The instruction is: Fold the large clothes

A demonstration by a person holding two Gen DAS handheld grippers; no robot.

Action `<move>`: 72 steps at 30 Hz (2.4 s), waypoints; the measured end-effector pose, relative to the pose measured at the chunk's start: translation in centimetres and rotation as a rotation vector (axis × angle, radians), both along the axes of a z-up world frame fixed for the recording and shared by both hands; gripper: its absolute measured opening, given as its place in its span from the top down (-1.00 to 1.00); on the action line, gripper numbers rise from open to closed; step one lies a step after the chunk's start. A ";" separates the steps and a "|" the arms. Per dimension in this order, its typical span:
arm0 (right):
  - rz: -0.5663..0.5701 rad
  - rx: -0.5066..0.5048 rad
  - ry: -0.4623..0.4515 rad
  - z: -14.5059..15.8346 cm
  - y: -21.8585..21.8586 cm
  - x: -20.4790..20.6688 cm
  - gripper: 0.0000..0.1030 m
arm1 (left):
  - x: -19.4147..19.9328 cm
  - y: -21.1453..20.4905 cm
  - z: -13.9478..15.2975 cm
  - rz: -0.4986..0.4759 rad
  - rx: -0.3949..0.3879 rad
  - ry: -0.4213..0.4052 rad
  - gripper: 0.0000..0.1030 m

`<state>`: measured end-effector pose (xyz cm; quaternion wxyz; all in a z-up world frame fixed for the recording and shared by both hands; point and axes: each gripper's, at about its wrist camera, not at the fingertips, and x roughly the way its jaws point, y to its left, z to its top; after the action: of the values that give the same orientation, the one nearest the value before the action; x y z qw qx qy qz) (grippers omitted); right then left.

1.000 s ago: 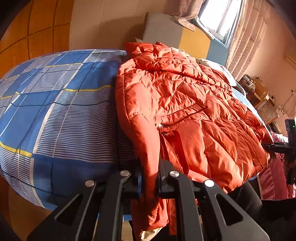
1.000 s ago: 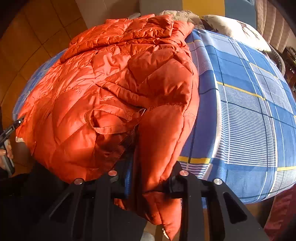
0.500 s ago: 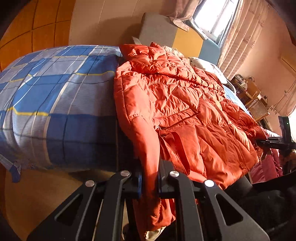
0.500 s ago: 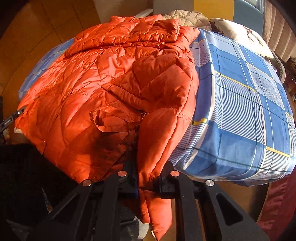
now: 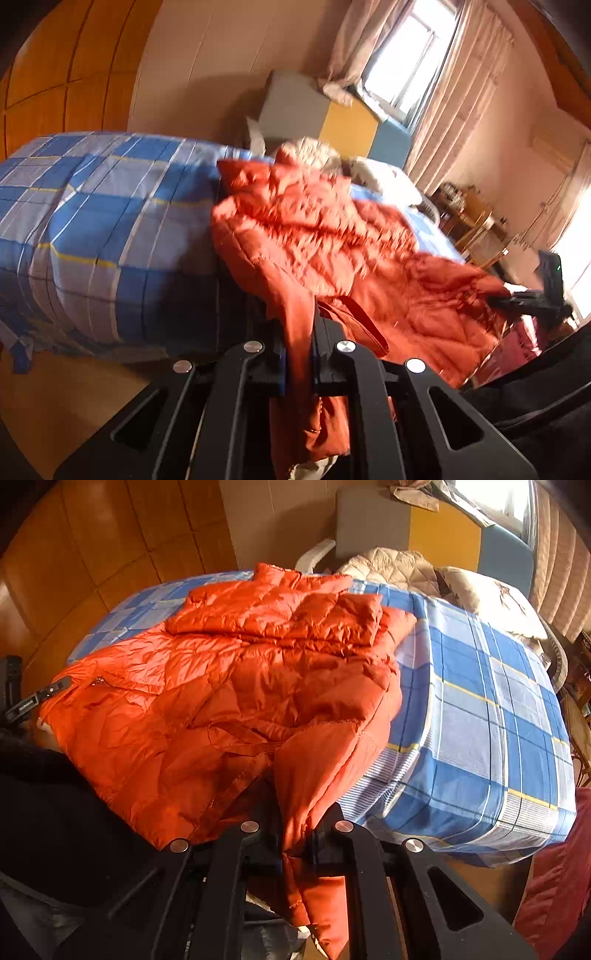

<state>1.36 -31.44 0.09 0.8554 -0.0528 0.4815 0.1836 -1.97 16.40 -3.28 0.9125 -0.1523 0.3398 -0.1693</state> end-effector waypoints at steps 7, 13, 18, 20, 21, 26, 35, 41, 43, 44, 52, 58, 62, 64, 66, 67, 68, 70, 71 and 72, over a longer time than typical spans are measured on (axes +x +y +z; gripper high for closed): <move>0.011 0.043 -0.119 3.8 -0.2 2.5 0.81 | 2.0 0.6 3.5 -0.003 -0.025 -0.109 0.84; 0.010 0.045 -0.178 5.6 -0.1 5.9 0.82 | 5.0 0.4 5.1 -0.010 -0.027 -0.151 0.84; -0.011 0.065 -0.222 6.6 0.0 9.6 0.82 | 9.3 0.4 5.5 0.013 -0.059 -0.166 0.84; -0.027 0.071 -0.238 6.7 -0.2 11.7 0.82 | 11.0 0.4 5.6 0.020 -0.081 -0.170 0.84; -0.041 0.079 -0.239 6.6 -0.3 12.8 0.82 | 12.1 0.3 5.6 0.031 -0.089 -0.168 0.84; -0.106 0.121 -0.228 5.7 -1.1 18.7 0.82 | 17.9 -0.1 5.2 0.051 -0.118 -0.148 0.84; -0.220 0.135 -0.123 0.8 -2.1 29.1 0.82 | 28.3 -0.7 2.3 0.094 -0.063 -0.035 0.84; -0.264 0.129 -0.058 -2.6 -2.2 33.8 0.82 | 33.7 -0.7 -1.2 0.126 -0.031 0.067 0.84; -0.277 0.131 -0.047 -3.3 -2.2 34.7 0.82 | 34.9 -0.8 -2.0 0.134 -0.026 0.087 0.84; -0.282 0.128 -0.045 -3.6 -2.2 35.1 0.82 | 35.4 -0.8 -2.4 0.139 -0.023 0.094 0.84; -0.376 0.146 0.011 -5.5 -2.1 37.9 0.70 | 38.6 -1.5 -4.4 0.179 0.028 0.174 0.79; -0.427 0.280 0.055 -5.1 -3.2 38.5 -0.03 | 38.7 -1.6 -4.2 0.190 0.004 0.196 0.59; -0.435 0.323 0.046 -3.4 -3.3 38.8 -0.35 | 38.4 -1.4 -3.2 0.190 -0.011 0.184 0.22; -0.443 0.336 0.039 -2.7 -3.2 38.8 -0.49 | 38.5 -1.5 -2.7 0.187 -0.019 0.179 0.02; -0.446 0.335 0.017 -1.8 -3.2 38.7 -0.58 | 38.6 -1.7 -2.2 0.187 -0.015 0.174 -0.12; -0.450 0.340 0.007 -1.4 -3.2 38.6 -0.63 | 38.5 -1.8 -1.9 0.179 -0.027 0.170 -0.20; -0.457 0.346 -0.008 -1.0 -3.3 38.5 -0.73 | 38.5 -1.8 -1.7 0.179 -0.033 0.166 -0.31; -0.466 0.348 -0.044 0.1 -3.6 37.9 -0.76 | 38.5 -2.1 -1.1 0.172 -0.045 0.160 -0.38; -0.472 0.355 -0.054 0.5 -3.9 37.7 -0.76 | 38.5 -2.1 -0.9 0.169 -0.054 0.157 -0.47; -0.476 0.359 -0.061 0.8 -4.1 37.4 -0.76 | 38.4 -2.0 -0.6 0.169 -0.072 0.155 -0.59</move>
<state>38.75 -35.53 0.84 0.8842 0.2084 0.4141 0.0583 36.42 14.41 -3.92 0.8886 -0.2257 0.3888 -0.0918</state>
